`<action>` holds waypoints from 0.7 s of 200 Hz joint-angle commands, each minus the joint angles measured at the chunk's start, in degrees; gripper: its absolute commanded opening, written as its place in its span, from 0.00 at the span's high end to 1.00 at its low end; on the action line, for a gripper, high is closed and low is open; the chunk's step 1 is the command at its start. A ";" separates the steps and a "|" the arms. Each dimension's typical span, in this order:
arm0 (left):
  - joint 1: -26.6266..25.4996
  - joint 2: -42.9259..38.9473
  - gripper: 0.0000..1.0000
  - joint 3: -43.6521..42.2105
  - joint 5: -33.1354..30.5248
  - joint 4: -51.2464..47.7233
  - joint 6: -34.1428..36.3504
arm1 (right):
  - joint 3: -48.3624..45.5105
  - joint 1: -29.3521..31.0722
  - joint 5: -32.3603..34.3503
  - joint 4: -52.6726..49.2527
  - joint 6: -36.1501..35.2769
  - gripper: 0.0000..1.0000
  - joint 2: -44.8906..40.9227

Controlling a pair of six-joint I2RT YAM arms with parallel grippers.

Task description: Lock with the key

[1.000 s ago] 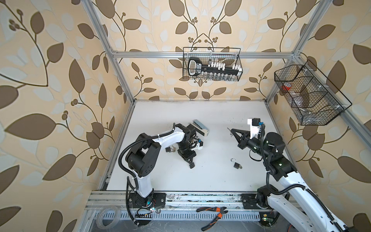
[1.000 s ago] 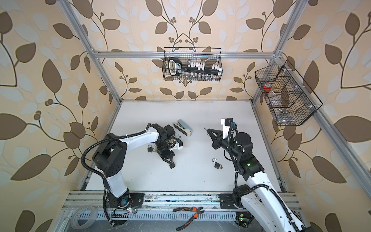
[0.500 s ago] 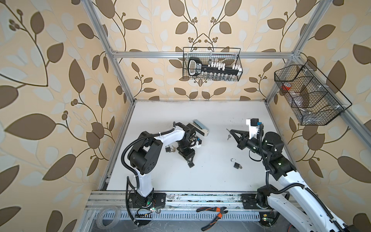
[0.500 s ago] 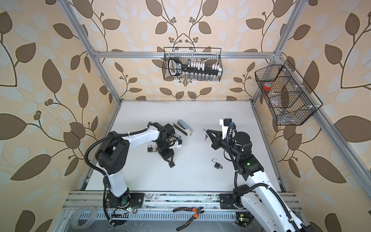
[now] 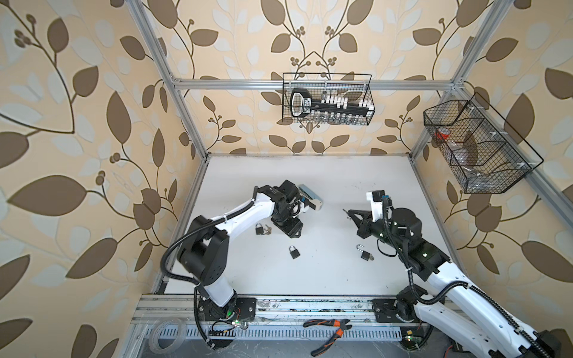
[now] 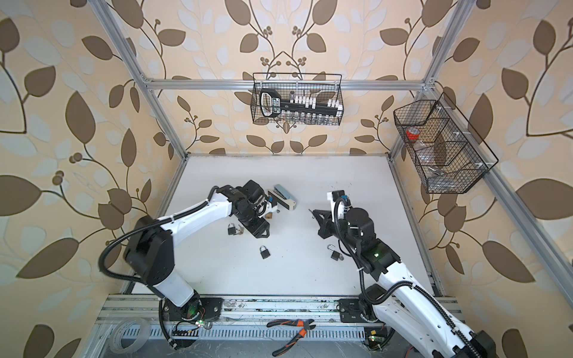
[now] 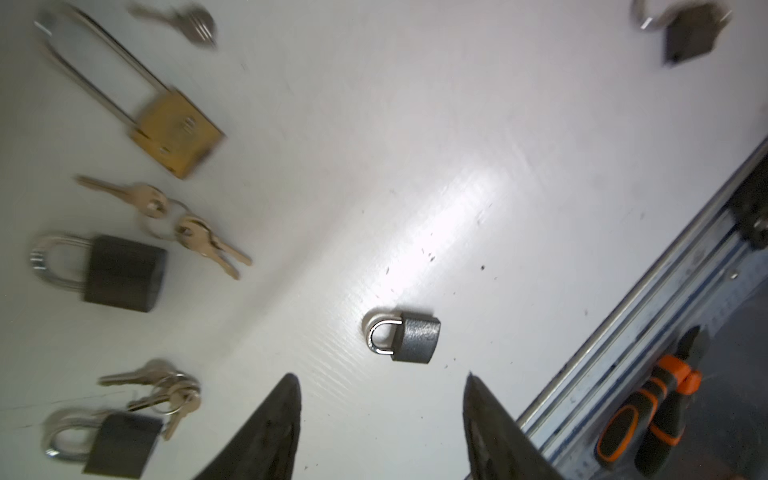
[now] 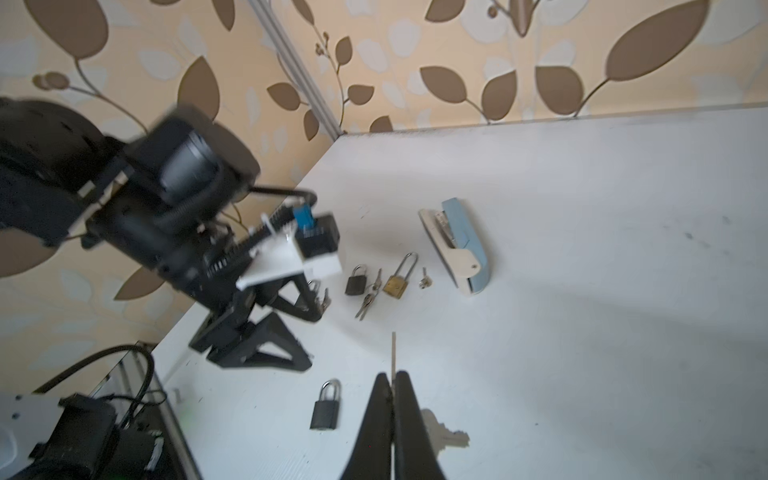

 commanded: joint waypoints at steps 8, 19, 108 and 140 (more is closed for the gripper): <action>0.89 -13.56 0.25 -6.91 -6.66 13.17 -14.86 | -3.64 14.10 15.26 1.68 4.37 1.00 2.97; 1.31 -18.14 0.22 -11.34 -6.36 18.64 -19.59 | -4.95 19.68 19.14 3.96 5.80 1.00 4.88; 15.92 -34.90 0.04 -28.97 0.49 28.97 -35.30 | -7.74 32.74 27.93 20.93 22.11 1.00 31.05; 15.92 -35.81 0.03 -29.67 0.79 28.92 -35.96 | -5.57 32.52 30.72 24.98 22.77 1.00 38.53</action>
